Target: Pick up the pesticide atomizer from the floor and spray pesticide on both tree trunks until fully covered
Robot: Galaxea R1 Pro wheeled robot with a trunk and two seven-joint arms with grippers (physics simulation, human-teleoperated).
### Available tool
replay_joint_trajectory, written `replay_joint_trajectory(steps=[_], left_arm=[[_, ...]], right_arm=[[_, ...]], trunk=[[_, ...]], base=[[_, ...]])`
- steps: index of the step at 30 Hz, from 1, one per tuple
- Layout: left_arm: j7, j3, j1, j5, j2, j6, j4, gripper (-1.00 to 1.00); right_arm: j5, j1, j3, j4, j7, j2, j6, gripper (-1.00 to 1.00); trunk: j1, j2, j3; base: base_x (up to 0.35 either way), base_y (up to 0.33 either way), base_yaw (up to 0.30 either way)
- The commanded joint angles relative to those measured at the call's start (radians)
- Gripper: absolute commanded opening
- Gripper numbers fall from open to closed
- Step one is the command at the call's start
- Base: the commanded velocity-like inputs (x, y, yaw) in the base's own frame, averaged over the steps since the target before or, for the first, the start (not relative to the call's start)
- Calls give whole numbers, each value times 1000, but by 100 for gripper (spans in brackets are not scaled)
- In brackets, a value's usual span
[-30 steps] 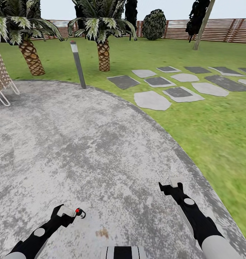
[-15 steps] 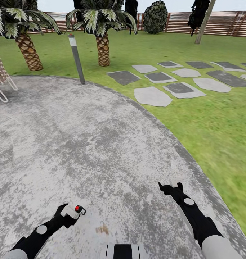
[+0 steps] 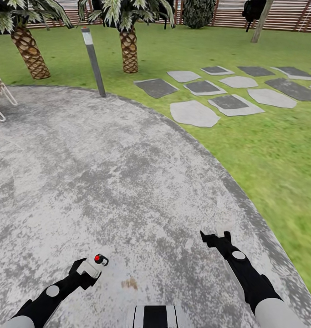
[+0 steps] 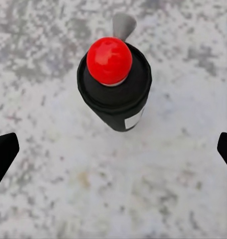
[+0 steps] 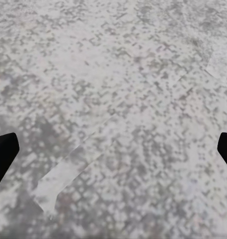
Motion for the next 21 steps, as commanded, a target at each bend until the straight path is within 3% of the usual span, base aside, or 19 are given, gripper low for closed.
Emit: replay_joint_trajectory(steps=[1,7,12,21], left_arm=[[-3,4,0,-6,0,-4,0,100],[-3,4,1,-6,1,-4,-1,100],[-3,4,2,-6,1,-4,-1,100],[-2,4,7,-6,1,-4,-3,100]], right_arm=[[6,0,1,-1,1,-1,1,100],[6,0,1,-1,1,-1,1,100],[6,0,1,-1,1,-1,1,100],[6,0,1,-1,1,-1,0,100]], trunk=[[0,0,-1],[0,0,-2],[2,-1,-23],[2,-1,-27]], base=[[0,0,0],[0,0,0],[0,0,0],[0,0,0]])
